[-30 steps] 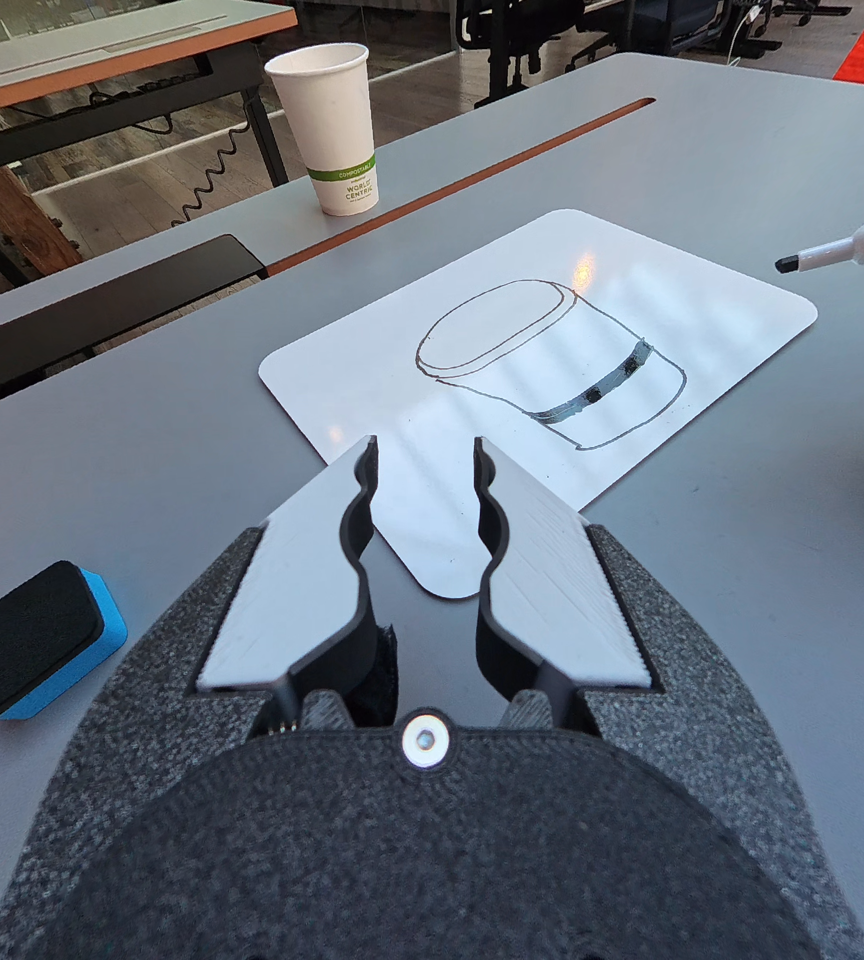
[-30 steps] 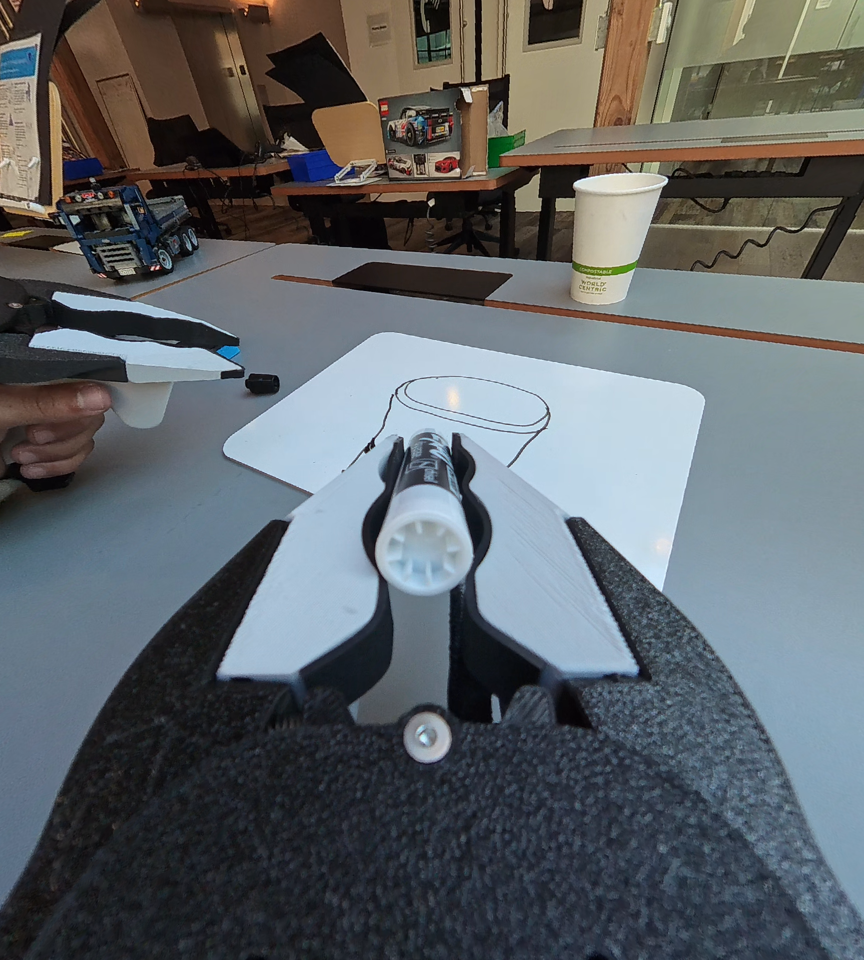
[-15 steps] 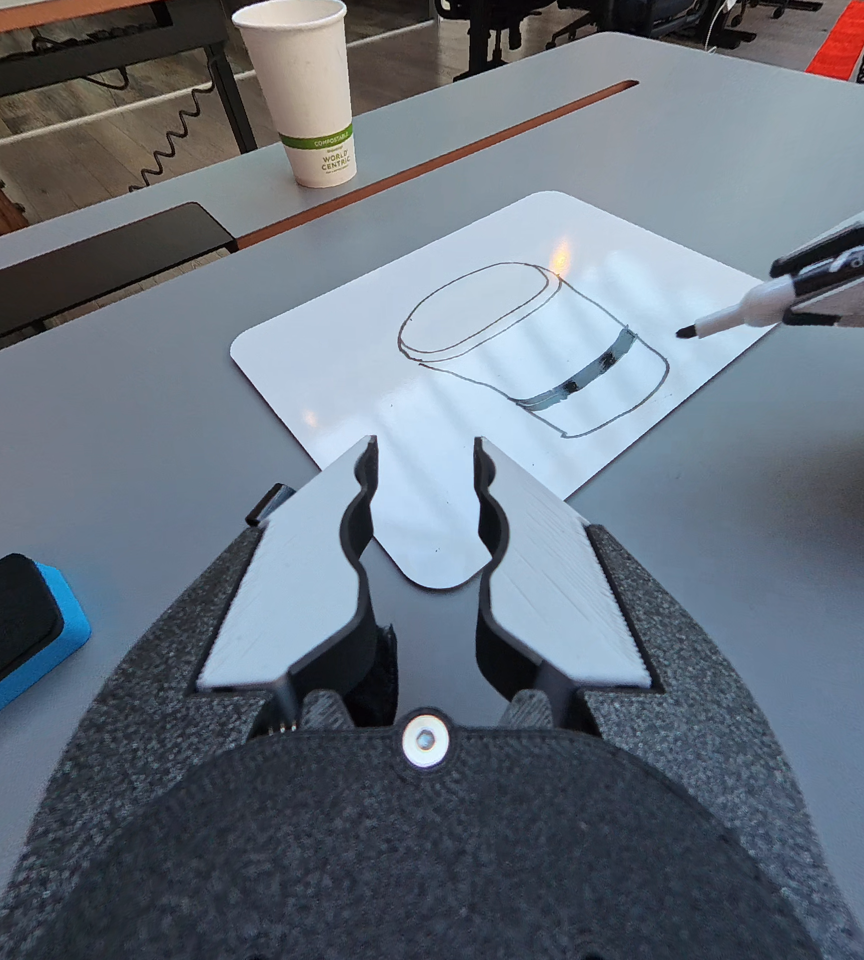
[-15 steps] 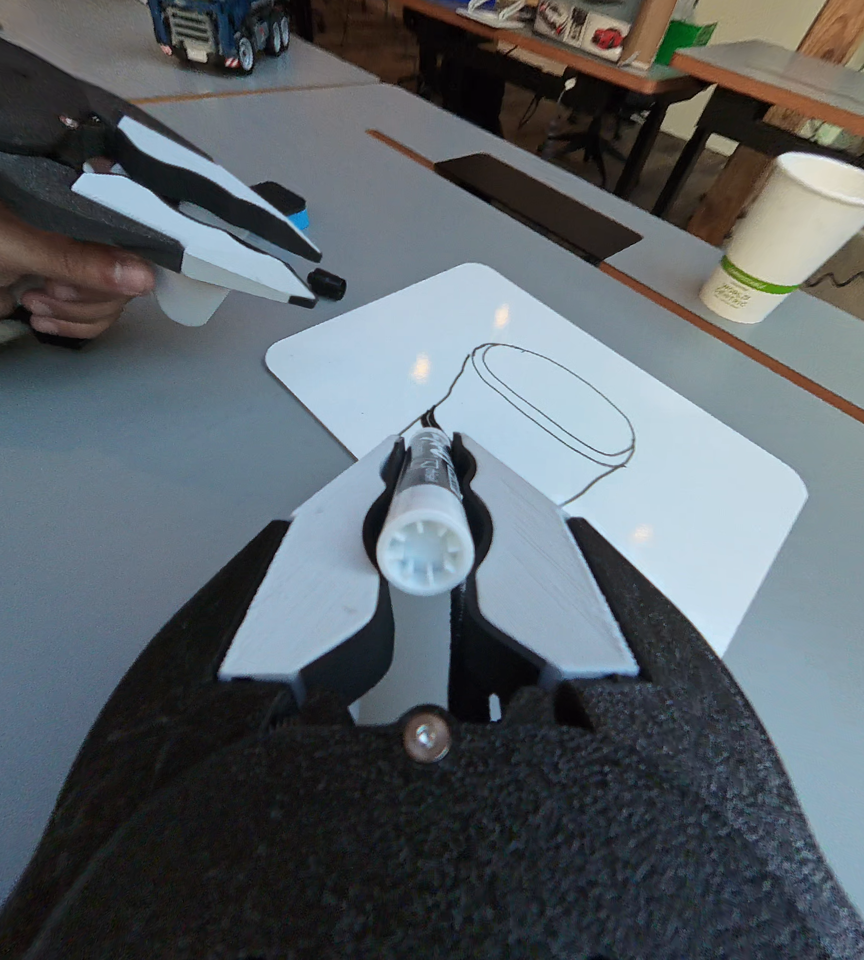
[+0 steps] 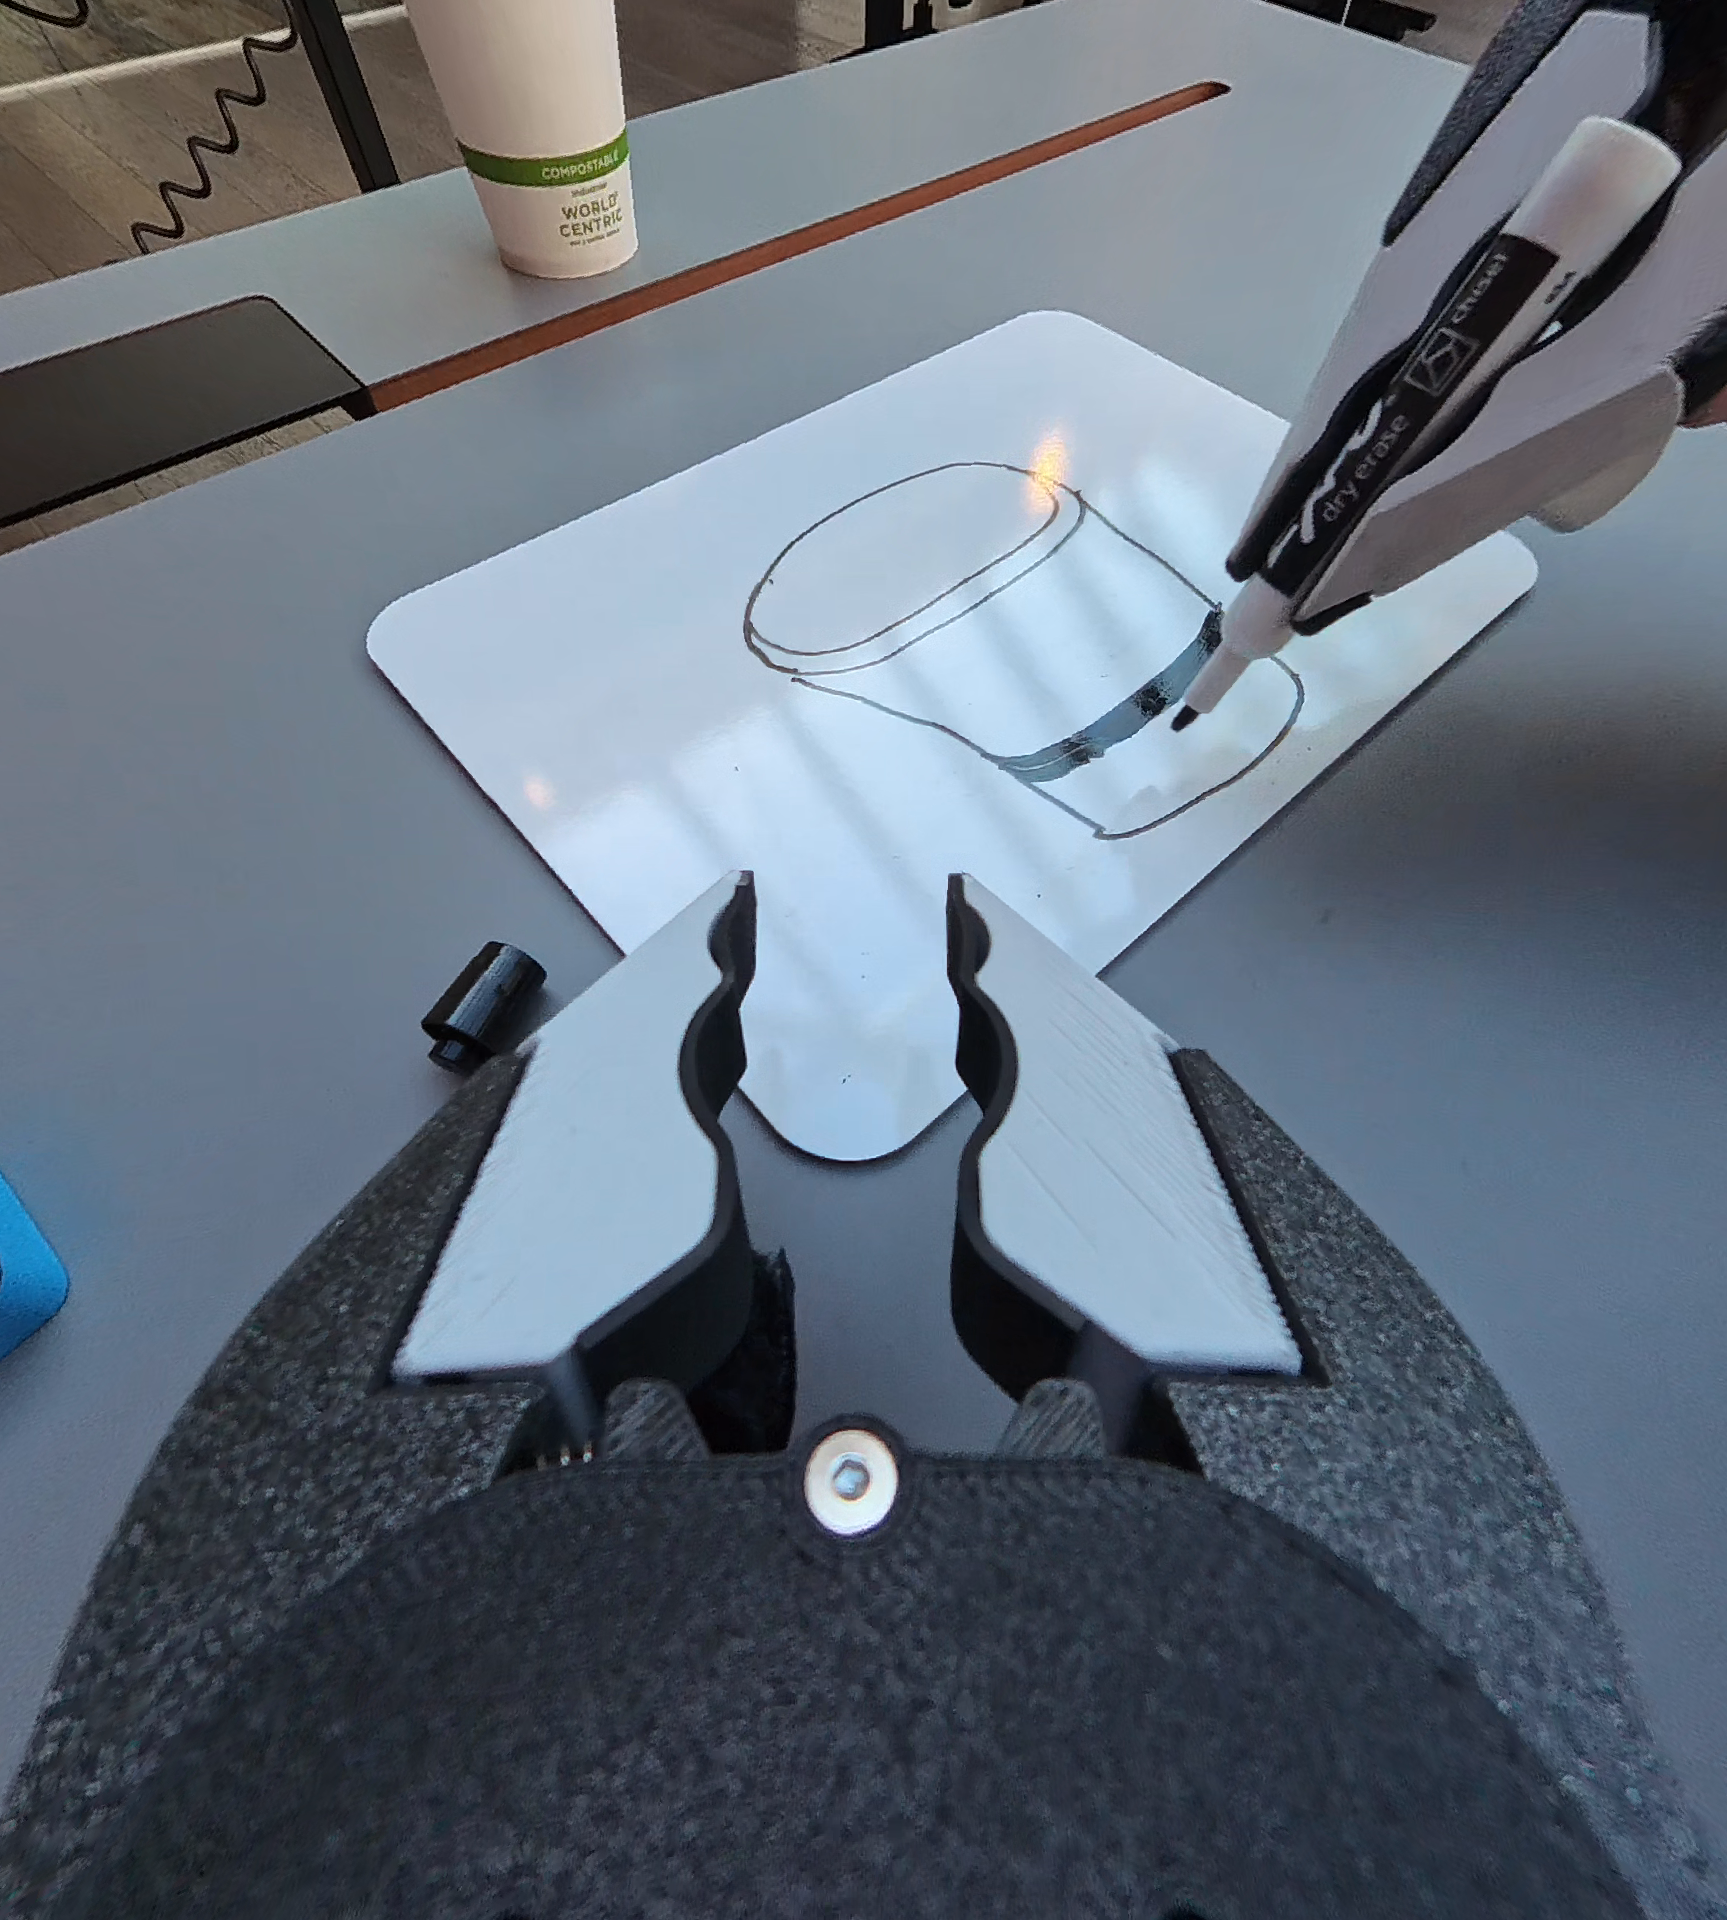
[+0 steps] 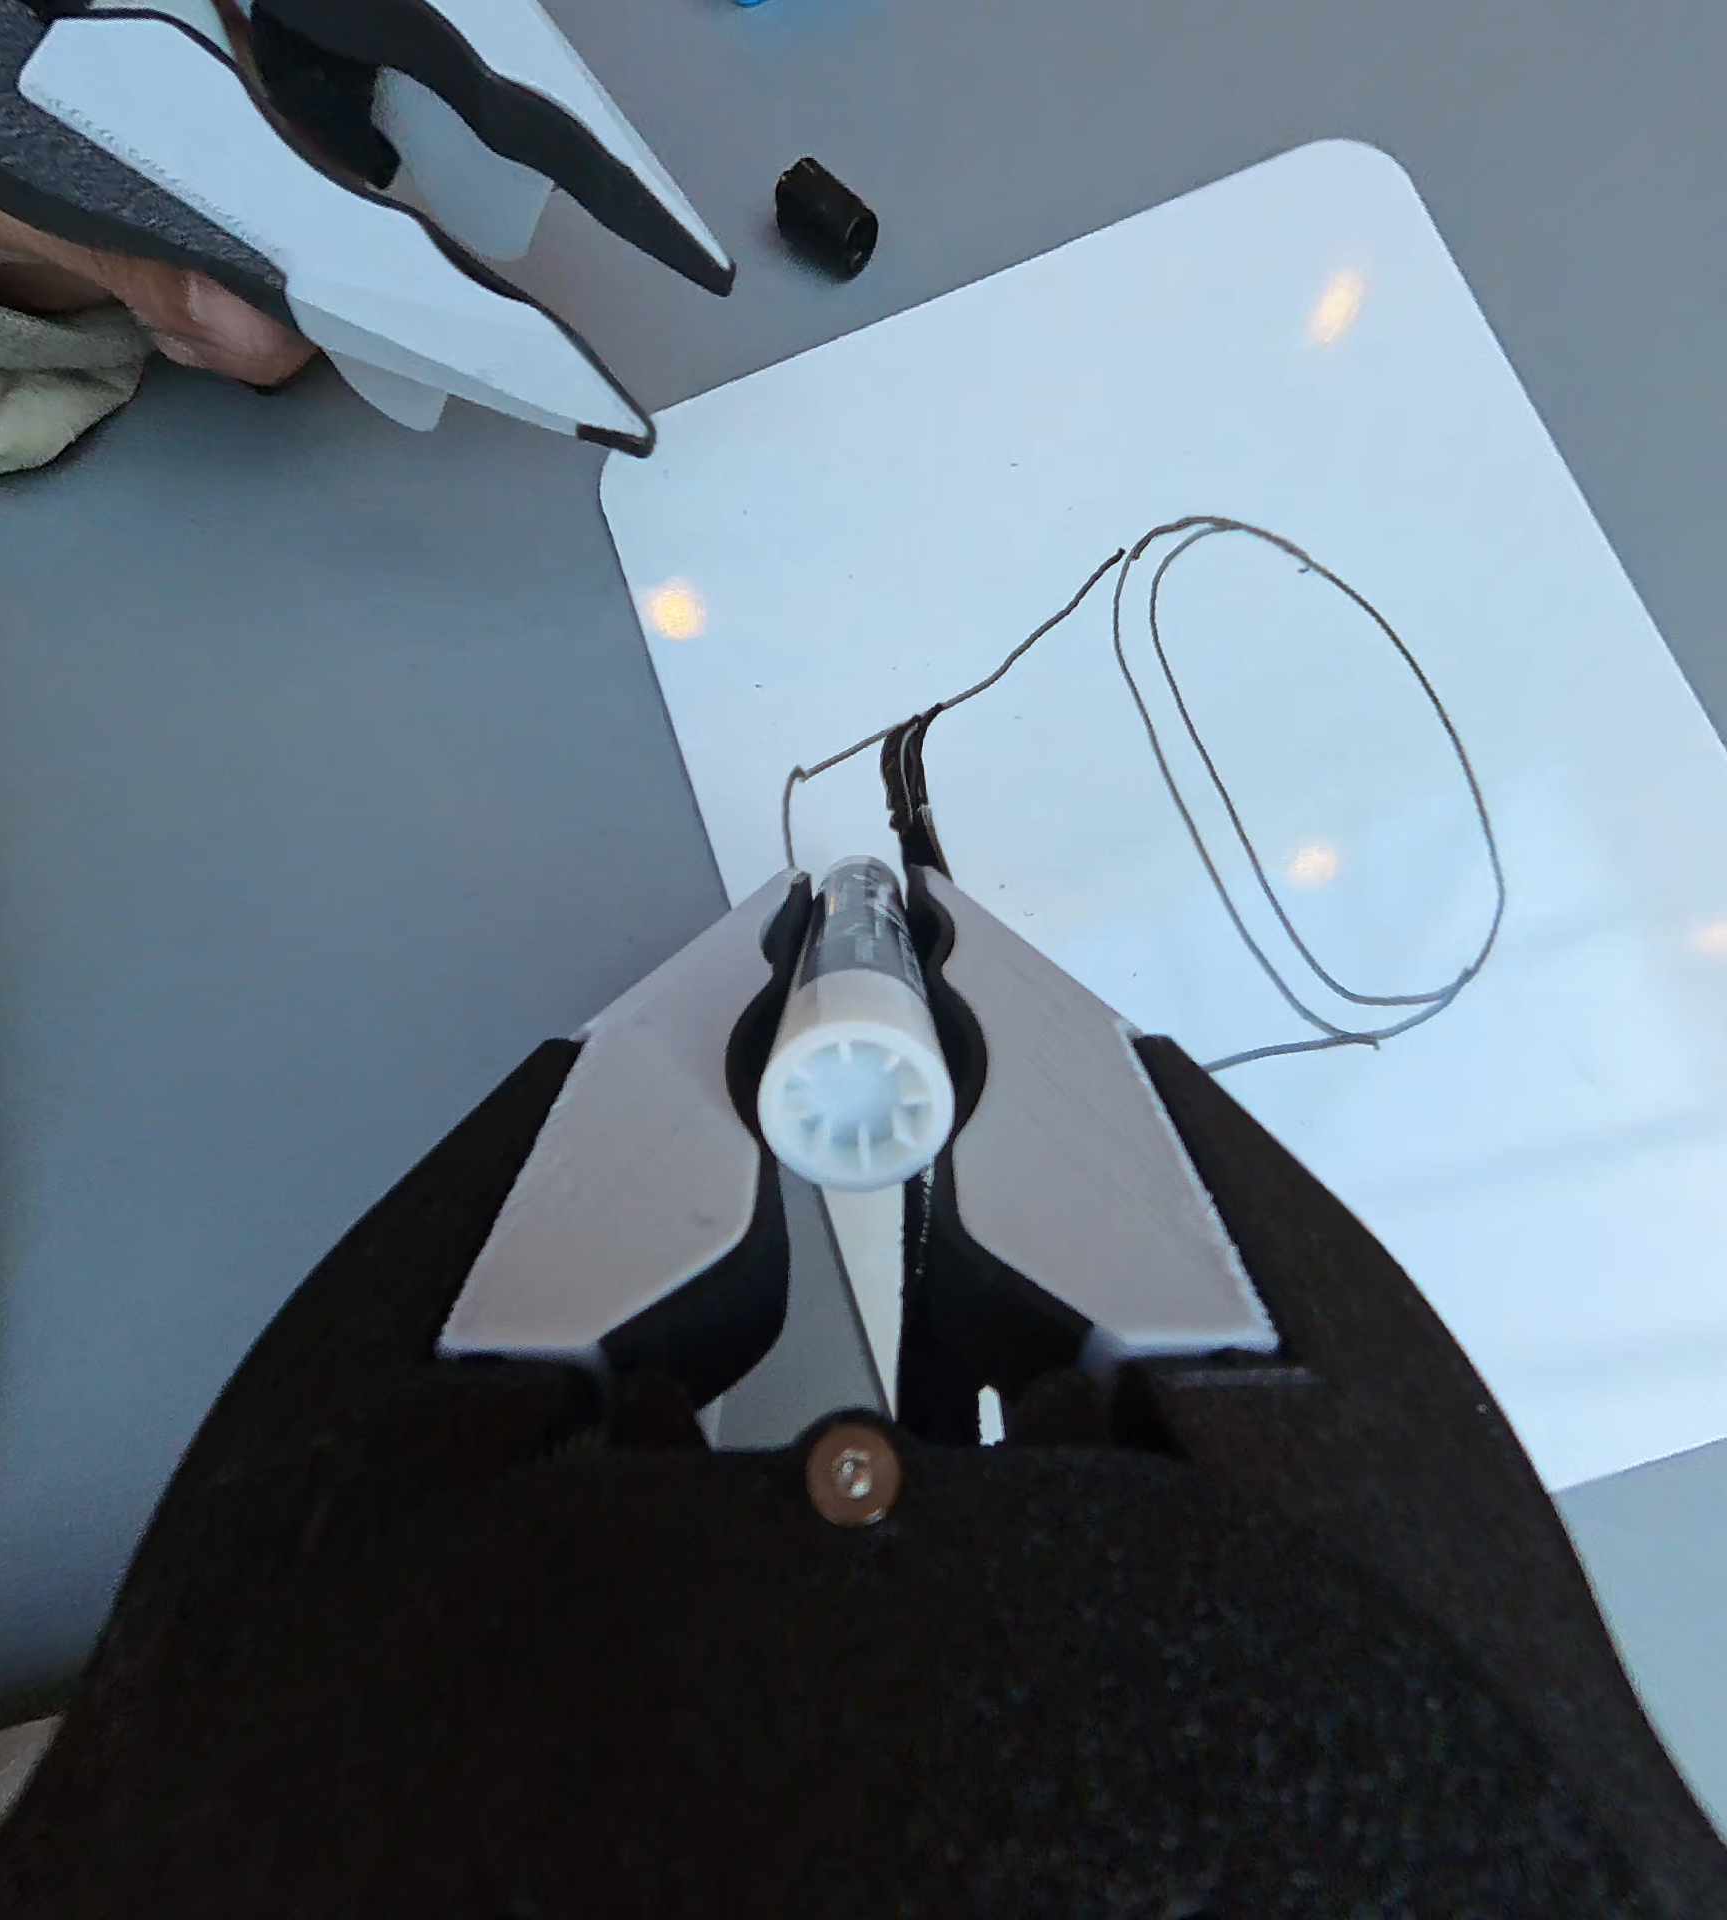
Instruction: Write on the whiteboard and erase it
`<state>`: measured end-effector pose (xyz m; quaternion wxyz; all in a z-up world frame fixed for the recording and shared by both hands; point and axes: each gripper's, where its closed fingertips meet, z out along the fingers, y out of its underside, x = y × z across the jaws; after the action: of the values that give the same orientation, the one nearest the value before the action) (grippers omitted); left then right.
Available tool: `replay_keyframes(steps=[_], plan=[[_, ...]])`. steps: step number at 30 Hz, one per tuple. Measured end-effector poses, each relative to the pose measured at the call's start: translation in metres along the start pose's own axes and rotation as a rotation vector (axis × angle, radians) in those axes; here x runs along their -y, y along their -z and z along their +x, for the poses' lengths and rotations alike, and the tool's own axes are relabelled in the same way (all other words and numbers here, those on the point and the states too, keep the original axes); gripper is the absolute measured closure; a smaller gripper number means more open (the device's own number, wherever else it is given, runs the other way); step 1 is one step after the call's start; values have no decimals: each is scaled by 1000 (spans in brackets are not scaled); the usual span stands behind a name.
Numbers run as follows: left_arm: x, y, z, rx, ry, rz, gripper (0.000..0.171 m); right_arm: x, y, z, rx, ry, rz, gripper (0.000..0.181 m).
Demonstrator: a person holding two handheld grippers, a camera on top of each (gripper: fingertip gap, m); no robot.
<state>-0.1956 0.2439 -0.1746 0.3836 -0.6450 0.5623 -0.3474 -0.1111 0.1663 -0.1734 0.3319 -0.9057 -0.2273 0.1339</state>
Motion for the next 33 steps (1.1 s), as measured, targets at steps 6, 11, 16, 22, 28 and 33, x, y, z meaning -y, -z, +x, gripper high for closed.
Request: replay_keyframes(steps=[6, 11, 16, 22, 28, 33], plan=[[4, 2, 13, -32, -36, 11, 135, 5, 8, 4, -16, -17, 174, 163], [-2, -2, 13, -36, -35, -18, 135, -4, 28, 31, -138, -18, 204, 163], [1, 0, 12, -20, -47, -5, 135, -5, 55, 69, -421, 56, 239, 162], [-3, -1, 0, 19, -11, -18, 135, -11, 60, 104, -721, 110, 179, 163], [0, 5, -12, 97, -17, -6, 135, -2, 59, 113, -789, -14, 266, 163], [7, 10, -18, 135, -28, 27, 135, 8, 77, 113, -832, -81, 369, 163]])
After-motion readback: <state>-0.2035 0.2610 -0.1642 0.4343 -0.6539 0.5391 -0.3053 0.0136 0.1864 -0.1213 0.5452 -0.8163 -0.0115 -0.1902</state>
